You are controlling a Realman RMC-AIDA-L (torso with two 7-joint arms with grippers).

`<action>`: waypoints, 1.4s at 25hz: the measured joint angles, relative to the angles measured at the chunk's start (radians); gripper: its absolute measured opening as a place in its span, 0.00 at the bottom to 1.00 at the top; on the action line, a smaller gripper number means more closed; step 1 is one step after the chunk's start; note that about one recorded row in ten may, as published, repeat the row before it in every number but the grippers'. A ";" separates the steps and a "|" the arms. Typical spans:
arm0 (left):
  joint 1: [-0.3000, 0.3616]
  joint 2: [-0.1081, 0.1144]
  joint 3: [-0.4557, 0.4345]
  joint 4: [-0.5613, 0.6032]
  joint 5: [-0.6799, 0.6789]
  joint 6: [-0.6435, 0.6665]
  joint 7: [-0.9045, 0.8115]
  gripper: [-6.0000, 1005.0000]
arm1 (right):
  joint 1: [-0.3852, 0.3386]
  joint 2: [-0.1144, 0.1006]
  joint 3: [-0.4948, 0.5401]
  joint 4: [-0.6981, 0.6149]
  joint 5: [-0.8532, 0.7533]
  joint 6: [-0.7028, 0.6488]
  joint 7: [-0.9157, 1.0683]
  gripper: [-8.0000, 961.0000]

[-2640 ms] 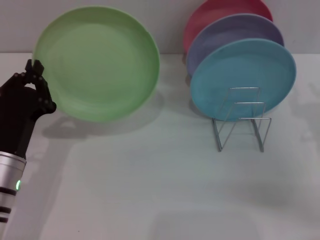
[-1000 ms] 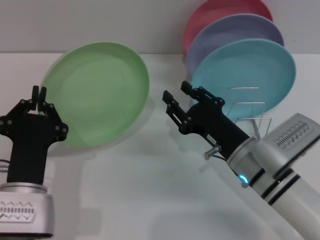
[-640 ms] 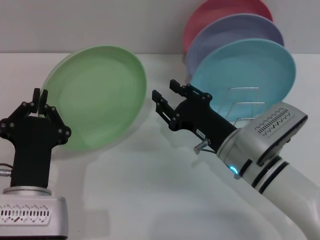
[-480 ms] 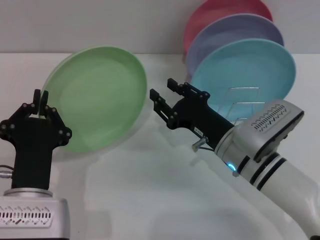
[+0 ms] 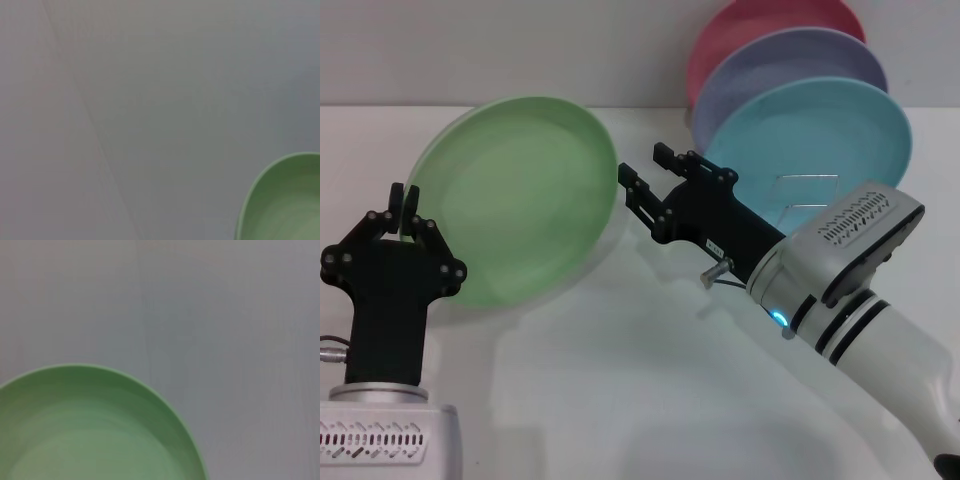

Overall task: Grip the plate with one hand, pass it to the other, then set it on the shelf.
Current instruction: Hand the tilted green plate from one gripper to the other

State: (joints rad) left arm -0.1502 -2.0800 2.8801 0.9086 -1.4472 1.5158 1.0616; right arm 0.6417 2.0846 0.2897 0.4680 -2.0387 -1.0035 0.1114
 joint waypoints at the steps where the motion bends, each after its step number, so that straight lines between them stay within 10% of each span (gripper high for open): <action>1: 0.000 0.000 0.000 0.001 0.000 0.000 0.000 0.09 | 0.002 0.000 0.000 -0.002 0.000 0.000 0.000 0.52; 25: 0.006 0.000 0.002 0.015 0.050 -0.018 0.000 0.10 | 0.024 0.004 -0.005 -0.005 0.000 0.025 -0.006 0.51; 35: 0.008 0.000 0.002 0.015 0.059 -0.020 -0.004 0.10 | 0.026 0.005 -0.002 -0.006 0.000 0.026 -0.009 0.36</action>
State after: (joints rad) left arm -0.1426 -2.0800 2.8823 0.9235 -1.3883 1.4955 1.0580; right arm 0.6677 2.0893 0.2879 0.4618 -2.0386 -0.9780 0.1026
